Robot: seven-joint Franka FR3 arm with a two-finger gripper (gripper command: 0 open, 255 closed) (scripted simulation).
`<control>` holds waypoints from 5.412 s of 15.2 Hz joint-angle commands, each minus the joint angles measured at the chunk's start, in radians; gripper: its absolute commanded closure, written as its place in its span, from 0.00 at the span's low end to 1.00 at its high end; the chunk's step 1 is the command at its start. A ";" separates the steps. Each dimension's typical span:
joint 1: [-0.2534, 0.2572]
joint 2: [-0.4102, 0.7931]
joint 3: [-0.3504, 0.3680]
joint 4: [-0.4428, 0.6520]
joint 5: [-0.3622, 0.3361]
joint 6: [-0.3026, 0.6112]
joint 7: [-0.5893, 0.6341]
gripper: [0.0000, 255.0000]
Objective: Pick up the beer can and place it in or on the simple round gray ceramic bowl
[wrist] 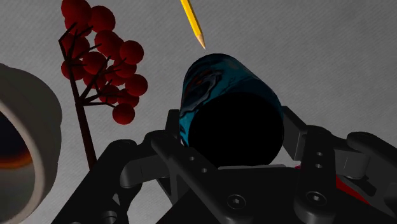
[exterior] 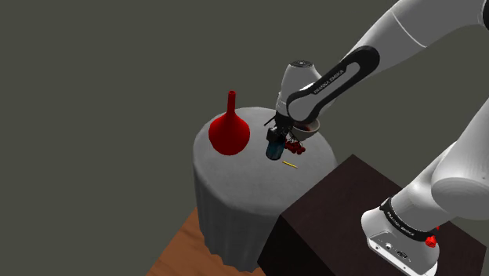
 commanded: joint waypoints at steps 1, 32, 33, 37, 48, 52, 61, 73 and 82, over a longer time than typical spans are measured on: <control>-0.001 -0.028 0.003 0.001 0.006 -0.029 -0.004 1.00; -0.039 -0.319 -0.039 0.111 0.043 -0.429 -0.112 1.00; -0.050 -0.316 -0.054 0.119 0.040 -0.434 -0.137 1.00; -0.097 -0.296 -0.112 0.162 0.031 -0.458 -0.235 1.00; -0.200 -0.179 -0.232 0.320 0.034 -0.498 -0.460 1.00; -0.200 -0.153 -0.233 0.293 0.038 -0.446 -0.464 1.00; -0.202 -0.083 -0.232 0.246 0.053 -0.329 -0.474 1.00; -0.203 -0.043 -0.230 0.229 0.062 -0.273 -0.480 1.00; -0.201 -0.109 -0.233 0.260 0.047 -0.369 -0.470 0.00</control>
